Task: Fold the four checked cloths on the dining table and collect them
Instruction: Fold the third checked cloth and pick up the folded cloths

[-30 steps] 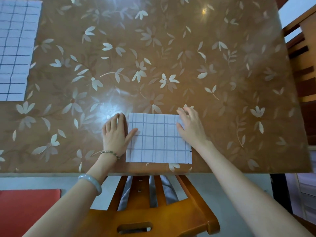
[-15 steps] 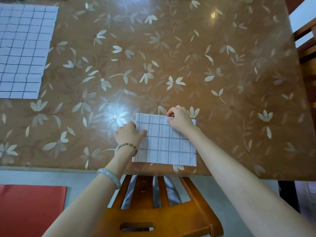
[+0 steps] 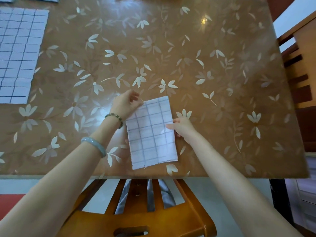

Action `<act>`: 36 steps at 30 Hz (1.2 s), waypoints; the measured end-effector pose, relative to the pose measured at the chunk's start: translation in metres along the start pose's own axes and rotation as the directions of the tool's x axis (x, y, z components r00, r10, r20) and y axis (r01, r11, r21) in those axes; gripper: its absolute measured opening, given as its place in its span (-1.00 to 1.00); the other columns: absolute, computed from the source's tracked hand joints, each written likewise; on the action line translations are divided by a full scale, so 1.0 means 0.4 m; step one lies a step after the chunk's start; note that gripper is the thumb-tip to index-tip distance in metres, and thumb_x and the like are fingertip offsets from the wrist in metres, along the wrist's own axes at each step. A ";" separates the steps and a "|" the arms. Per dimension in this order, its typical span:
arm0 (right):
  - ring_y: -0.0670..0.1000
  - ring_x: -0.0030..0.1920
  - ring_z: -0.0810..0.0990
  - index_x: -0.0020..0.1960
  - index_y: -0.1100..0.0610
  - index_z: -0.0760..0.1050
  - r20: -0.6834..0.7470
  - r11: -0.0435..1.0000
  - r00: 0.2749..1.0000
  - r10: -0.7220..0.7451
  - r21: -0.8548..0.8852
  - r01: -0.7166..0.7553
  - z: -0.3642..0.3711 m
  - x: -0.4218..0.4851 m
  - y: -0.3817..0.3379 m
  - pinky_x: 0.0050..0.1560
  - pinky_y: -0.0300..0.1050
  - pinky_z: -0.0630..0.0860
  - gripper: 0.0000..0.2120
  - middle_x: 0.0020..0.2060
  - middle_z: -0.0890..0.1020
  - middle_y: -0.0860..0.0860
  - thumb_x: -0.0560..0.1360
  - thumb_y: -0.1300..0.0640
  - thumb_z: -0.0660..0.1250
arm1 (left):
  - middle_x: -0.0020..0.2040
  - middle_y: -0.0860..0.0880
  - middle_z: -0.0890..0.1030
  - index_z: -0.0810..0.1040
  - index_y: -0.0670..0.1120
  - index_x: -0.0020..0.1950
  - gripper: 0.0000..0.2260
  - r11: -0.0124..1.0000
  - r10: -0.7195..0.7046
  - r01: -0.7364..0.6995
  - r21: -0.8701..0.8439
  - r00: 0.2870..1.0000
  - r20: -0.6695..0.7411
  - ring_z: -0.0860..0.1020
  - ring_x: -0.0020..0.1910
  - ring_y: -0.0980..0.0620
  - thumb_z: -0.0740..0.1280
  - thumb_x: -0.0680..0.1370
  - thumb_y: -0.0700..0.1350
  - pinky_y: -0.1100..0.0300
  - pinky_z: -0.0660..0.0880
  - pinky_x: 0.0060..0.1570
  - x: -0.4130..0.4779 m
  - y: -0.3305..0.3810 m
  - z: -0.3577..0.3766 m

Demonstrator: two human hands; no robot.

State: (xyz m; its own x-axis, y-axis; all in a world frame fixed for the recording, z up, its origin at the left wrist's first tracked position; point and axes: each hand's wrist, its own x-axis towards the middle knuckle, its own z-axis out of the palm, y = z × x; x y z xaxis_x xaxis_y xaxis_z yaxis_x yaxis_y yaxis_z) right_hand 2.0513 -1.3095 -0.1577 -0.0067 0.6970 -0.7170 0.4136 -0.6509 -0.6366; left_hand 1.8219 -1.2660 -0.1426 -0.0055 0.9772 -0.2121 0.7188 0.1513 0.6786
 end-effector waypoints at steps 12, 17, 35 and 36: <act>0.00 -0.02 0.49 0.08 0.15 0.54 -0.345 0.927 0.888 -0.305 -0.322 0.194 -0.063 0.043 0.018 -0.02 -0.24 0.33 -0.75 -0.02 0.51 0.05 0.42 0.15 0.40 | 0.12 -0.12 0.51 0.49 -0.13 0.22 -0.62 0.980 -0.085 0.069 0.187 0.993 0.081 0.46 0.16 -0.11 0.42 0.46 -0.04 0.05 0.41 0.14 -0.008 -0.114 0.019; -0.01 0.01 0.43 0.21 0.13 0.48 -0.180 0.864 0.928 -0.327 -0.455 0.216 -0.075 0.113 -0.035 -0.01 -0.21 0.33 -0.62 -0.01 0.42 0.01 0.40 0.22 0.41 | 0.14 -0.08 0.47 0.48 -0.06 0.22 -0.61 0.956 0.040 -0.092 0.279 0.982 0.187 0.41 0.16 -0.08 0.44 0.42 -0.09 0.17 0.32 0.07 0.051 -0.070 0.030; -0.07 -0.35 0.50 0.13 0.08 0.53 -0.049 0.971 0.989 -0.139 -0.204 0.126 -0.126 0.114 -0.063 -0.31 -0.22 0.46 -0.65 -0.22 0.54 0.00 0.37 0.17 0.50 | -0.34 -0.02 0.51 0.52 -0.14 -0.26 -0.82 0.988 -0.133 0.146 -0.050 0.969 0.210 0.44 -0.36 0.08 0.52 0.37 -0.17 0.25 0.34 -0.32 0.039 -0.050 0.004; -0.07 -0.39 0.48 0.08 0.09 0.55 -0.033 0.981 0.995 -0.099 -0.170 0.092 -0.130 0.105 -0.061 -0.36 -0.21 0.46 -0.69 -0.24 0.56 0.02 0.37 0.14 0.51 | -0.34 -0.02 0.53 0.53 -0.16 -0.25 -0.82 0.983 -0.133 0.156 -0.093 0.967 0.216 0.46 -0.39 0.12 0.52 0.37 -0.18 0.25 0.38 -0.30 0.033 -0.054 -0.006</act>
State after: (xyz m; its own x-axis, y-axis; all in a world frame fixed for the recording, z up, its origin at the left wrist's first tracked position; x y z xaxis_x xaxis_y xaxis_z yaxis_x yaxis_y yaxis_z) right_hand 2.0884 -1.2486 -0.1573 -0.0180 0.7677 -0.6405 0.5601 -0.5229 -0.6425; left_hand 1.8048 -1.2559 -0.1585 0.0491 0.8932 -0.4469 0.6411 0.3150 0.6998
